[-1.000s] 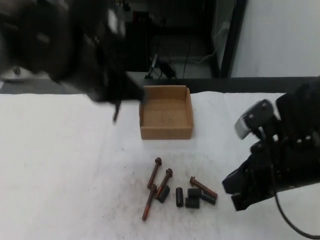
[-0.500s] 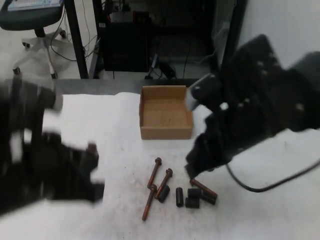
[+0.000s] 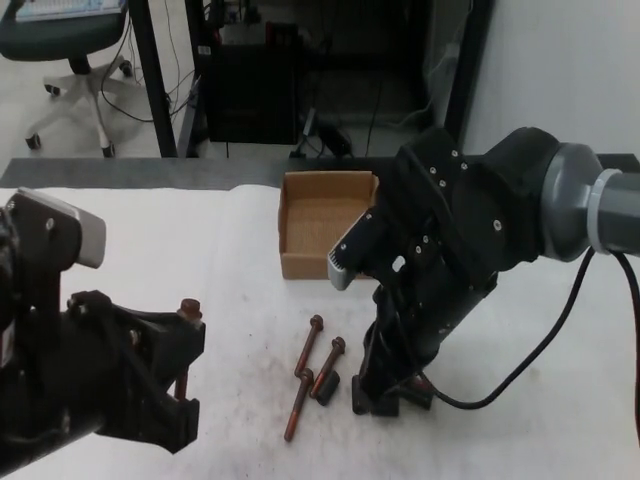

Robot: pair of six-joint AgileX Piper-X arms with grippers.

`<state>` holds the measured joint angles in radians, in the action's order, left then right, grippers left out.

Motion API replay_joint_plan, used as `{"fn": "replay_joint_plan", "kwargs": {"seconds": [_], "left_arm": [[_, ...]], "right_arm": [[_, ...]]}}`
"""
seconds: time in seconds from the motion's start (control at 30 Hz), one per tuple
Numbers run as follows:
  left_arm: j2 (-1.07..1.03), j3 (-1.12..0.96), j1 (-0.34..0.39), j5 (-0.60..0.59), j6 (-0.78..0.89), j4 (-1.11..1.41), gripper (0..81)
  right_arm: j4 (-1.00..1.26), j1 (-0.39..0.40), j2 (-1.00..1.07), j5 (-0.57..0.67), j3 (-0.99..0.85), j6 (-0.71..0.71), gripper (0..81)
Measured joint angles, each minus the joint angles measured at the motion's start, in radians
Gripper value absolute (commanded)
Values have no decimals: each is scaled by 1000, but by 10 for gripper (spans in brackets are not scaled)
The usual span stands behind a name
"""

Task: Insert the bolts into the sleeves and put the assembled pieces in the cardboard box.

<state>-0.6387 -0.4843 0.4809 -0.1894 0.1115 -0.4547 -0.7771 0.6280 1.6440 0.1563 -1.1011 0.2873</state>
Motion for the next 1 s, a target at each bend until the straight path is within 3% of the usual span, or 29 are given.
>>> {"fn": "replay_joint_plan", "kwargs": {"seconds": [0.1, 0.37, 1.0], "left_arm": [[0, 0, 0, 0, -24, 0, 0], [0, 0, 0, 51, -98, 0, 0], [0, 0, 0, 78, -154, 0, 0]], "right_arm": [[0, -7, 0, -1, 0, 180, 267], [-69, -11, 4, -2, 0, 444, 267], [-49, -19, 107, -4, 9, 470, 267]]}}
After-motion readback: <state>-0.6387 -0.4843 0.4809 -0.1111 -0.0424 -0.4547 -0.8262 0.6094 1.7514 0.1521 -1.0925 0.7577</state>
